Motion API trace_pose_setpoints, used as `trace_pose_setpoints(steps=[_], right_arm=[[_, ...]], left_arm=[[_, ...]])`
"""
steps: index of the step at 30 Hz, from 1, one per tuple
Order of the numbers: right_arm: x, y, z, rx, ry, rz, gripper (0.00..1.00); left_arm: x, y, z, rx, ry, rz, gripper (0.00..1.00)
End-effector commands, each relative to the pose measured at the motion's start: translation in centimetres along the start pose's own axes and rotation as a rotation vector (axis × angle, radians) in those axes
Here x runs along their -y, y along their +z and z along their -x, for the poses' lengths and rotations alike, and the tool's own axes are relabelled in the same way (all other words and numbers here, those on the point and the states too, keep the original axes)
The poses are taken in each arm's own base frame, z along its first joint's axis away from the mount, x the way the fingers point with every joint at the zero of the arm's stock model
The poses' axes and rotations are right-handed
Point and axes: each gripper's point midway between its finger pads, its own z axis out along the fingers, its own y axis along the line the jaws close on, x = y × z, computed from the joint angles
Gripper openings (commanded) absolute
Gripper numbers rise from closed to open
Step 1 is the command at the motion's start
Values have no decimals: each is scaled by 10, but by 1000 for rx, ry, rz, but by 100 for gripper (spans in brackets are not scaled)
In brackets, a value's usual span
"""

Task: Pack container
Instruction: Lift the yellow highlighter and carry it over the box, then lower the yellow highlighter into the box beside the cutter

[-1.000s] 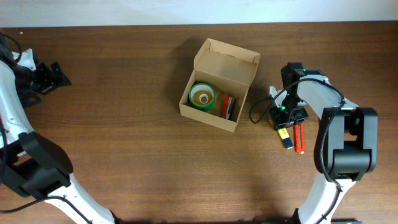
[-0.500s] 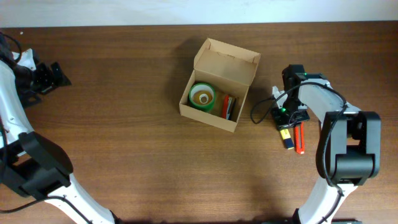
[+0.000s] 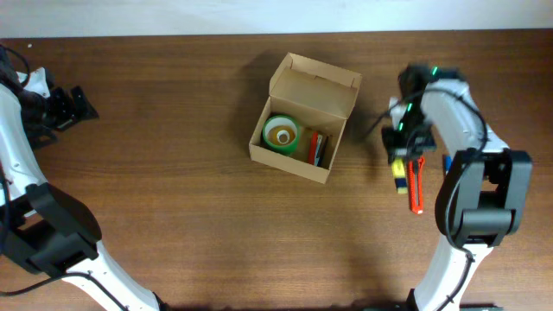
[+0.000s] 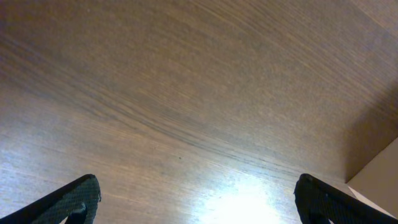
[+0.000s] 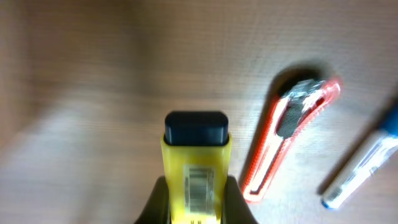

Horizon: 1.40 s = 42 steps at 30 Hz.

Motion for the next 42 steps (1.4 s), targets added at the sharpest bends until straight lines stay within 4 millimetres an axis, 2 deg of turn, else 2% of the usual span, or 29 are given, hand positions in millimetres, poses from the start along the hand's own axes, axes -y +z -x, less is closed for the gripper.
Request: trace_pose_setpoints(steps=[1,5,7,9,12,15,19,22,26,34,38,42], right_arm=[[-19,-73,26,178,63,90,4],[-38,-149,32,342,44,57,4],[-44,-181,30,432,81,-2,4],[-59,-208,26,515,94,-24,4],[-97,-237,16,616,101,-1,4],[-127,-242,9,653,141,4,4],[-162,-228,2,636,224,21,4],[-172,-210,1,588,321,32,4],[-170,-177,6,506,401,-8,4],[-168,-103,24,382,406,-85,4],[-159,-73,29,347,414,-112,4],[-153,-53,34,325,372,-129,4]], left_arm=[[1,-1,-1,3,17,-10,100],[1,-1,-1,3,17,-10,99],[1,-1,-1,3,17,-10,100],[1,-1,-1,3,17,-10,100],[1,-1,-1,3,17,-10,100],[1,-1,-1,3,17,-10,100],[1,-1,-1,3,17,-10,100],[1,-1,-1,3,17,-10,100],[1,-1,-1,3,17,-10,100],[1,-1,-1,3,17,-10,100],[1,-1,-1,3,17,-10,100],[1,-1,-1,3,17,-10,100]])
